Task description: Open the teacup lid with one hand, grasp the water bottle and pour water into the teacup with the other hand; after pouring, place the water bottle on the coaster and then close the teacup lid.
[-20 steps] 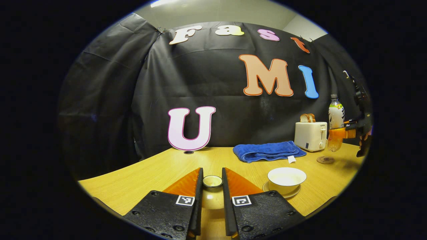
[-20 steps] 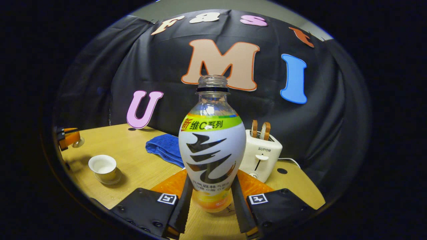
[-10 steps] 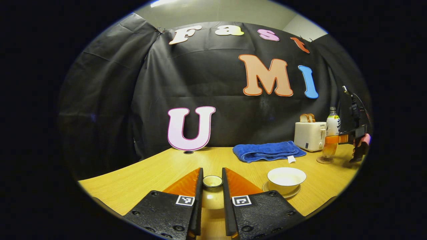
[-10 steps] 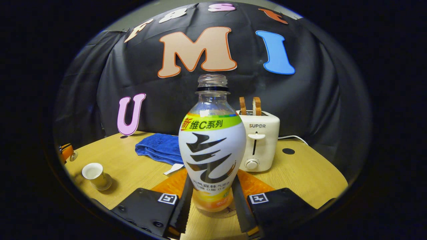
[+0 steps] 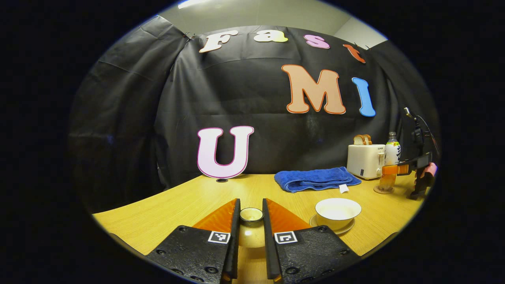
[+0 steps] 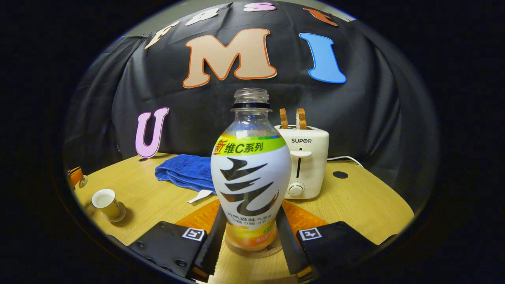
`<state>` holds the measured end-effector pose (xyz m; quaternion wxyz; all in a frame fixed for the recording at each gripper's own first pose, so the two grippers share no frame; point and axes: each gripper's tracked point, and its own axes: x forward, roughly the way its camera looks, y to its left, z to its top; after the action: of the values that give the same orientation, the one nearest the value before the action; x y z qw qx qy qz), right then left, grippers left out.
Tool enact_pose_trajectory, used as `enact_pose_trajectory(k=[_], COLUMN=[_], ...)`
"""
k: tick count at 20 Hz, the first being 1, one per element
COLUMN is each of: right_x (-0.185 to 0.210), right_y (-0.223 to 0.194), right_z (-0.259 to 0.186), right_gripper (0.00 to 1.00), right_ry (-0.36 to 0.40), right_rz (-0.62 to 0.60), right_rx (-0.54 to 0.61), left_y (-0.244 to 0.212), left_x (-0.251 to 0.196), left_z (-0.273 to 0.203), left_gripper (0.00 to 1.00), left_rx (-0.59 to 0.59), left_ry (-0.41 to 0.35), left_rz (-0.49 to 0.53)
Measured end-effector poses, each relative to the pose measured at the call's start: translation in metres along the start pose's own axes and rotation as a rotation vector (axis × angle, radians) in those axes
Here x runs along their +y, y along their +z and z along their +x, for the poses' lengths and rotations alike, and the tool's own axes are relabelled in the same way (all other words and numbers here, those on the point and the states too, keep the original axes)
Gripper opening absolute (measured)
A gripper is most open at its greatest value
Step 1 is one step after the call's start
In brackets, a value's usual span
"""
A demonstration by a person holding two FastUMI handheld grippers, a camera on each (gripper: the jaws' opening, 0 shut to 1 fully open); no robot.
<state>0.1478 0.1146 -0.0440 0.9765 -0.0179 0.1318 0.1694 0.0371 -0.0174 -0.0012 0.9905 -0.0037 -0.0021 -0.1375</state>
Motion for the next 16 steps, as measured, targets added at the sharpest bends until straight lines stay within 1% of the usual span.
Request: enact_pose_trajectory(k=[6,7,8,9,10,11,12,14,15,16], right_x=[0.000,0.002,0.002,0.001,0.000,0.000,0.001,0.002,0.003,0.003], right_y=[-0.006,-0.010,-0.012,-0.009,-0.010,-0.009,-0.010,-0.009,-0.008,-0.008], right_z=[0.005,0.000,-0.001,-0.004,-0.005,-0.008,-0.011,-0.021,-0.028,-0.035], right_gripper=[0.80,0.82,0.91,0.96,0.99,0.95,0.99,0.99,0.95,0.95], right_ry=[0.014,0.015,0.016,0.015,0.015,0.019,0.023,0.029,0.034,0.033], right_rz=[-0.006,-0.008,-0.010,-0.005,-0.007,-0.004,-0.004,-0.010,-0.011,-0.009], right_rx=[0.002,0.006,0.010,-0.005,-0.003,-0.007,-0.011,-0.029,-0.043,-0.053], left_y=[0.000,0.000,0.000,0.001,0.000,0.000,0.000,0.000,0.000,0.000], left_x=[-0.002,-0.002,-0.002,-0.002,-0.003,-0.002,-0.003,-0.005,-0.007,-0.009], left_z=[0.000,0.000,0.000,-0.001,0.000,0.000,-0.001,0.000,0.002,0.003], left_gripper=[0.26,0.26,0.27,0.27,0.26,0.27,0.26,0.26,0.26,0.26], left_rx=[-0.001,-0.001,-0.001,-0.001,-0.001,-0.001,-0.001,-0.002,-0.002,-0.001], left_ry=[-0.005,-0.006,-0.006,-0.007,-0.007,-0.009,-0.009,-0.017,-0.023,-0.030], left_rz=[0.000,0.000,0.000,0.000,0.000,0.000,0.000,-0.001,-0.003,-0.003])
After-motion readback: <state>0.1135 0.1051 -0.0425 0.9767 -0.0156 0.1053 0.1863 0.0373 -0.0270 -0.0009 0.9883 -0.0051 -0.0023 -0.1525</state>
